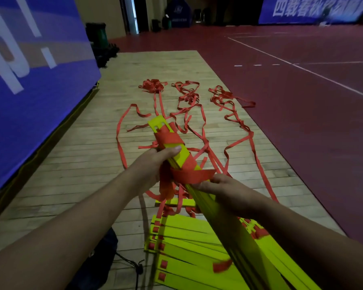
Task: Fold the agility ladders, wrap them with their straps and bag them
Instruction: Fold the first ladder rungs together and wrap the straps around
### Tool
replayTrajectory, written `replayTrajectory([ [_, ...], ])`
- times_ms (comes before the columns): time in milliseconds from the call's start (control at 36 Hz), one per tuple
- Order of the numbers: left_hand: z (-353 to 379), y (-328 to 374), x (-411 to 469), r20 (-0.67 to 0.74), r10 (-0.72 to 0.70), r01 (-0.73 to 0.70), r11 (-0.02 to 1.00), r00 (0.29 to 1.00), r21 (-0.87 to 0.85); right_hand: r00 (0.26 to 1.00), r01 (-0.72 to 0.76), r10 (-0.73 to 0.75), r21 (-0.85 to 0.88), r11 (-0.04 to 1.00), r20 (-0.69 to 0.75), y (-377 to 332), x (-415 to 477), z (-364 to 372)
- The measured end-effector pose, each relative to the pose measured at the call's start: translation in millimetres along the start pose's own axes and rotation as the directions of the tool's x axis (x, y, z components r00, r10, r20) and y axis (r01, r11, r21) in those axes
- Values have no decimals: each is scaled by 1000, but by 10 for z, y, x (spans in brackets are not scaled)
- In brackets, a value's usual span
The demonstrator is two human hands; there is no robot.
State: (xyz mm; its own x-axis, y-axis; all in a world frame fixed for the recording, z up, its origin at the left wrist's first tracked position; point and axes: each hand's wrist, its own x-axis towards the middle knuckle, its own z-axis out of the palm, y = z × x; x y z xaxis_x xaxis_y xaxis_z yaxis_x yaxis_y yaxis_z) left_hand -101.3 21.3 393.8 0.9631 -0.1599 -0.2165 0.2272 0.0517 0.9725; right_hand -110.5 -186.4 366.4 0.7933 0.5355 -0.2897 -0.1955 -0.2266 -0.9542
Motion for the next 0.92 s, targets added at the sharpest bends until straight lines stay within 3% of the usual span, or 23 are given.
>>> replayTrajectory([
  [111, 4, 41, -22, -17, -135, 136, 990, 991, 34, 988, -77, 51, 180, 981, 145, -17, -6, 70],
  [250, -37, -1, 1, 20, -240, 237, 967, 971, 92, 999, -12, 10, 55, 998, 41, 29, 38, 138],
  [361, -105, -19, -30, 219, -348, 328, 937, 911, 125, 1000, 14, -15, -111, 994, -8, 28, 60, 147],
  [472, -119, -71, -27, 214, -299, 267, 949, 930, 166, 999, 0, -16, -323, 946, -48, 28, 96, 206],
  [639, -156, -59, -11, 204, -260, 200, 941, 944, 274, 997, -3, -35, -461, 887, -75, 14, 125, 223],
  [806, -227, 29, -45, 194, -274, 271, 962, 942, 45, 993, -16, -48, -521, 853, -108, 40, 108, 164],
  [917, -198, 70, -91, 228, -289, 298, 955, 930, -5, 982, -2, -122, -649, 761, -147, 48, 121, 204],
])
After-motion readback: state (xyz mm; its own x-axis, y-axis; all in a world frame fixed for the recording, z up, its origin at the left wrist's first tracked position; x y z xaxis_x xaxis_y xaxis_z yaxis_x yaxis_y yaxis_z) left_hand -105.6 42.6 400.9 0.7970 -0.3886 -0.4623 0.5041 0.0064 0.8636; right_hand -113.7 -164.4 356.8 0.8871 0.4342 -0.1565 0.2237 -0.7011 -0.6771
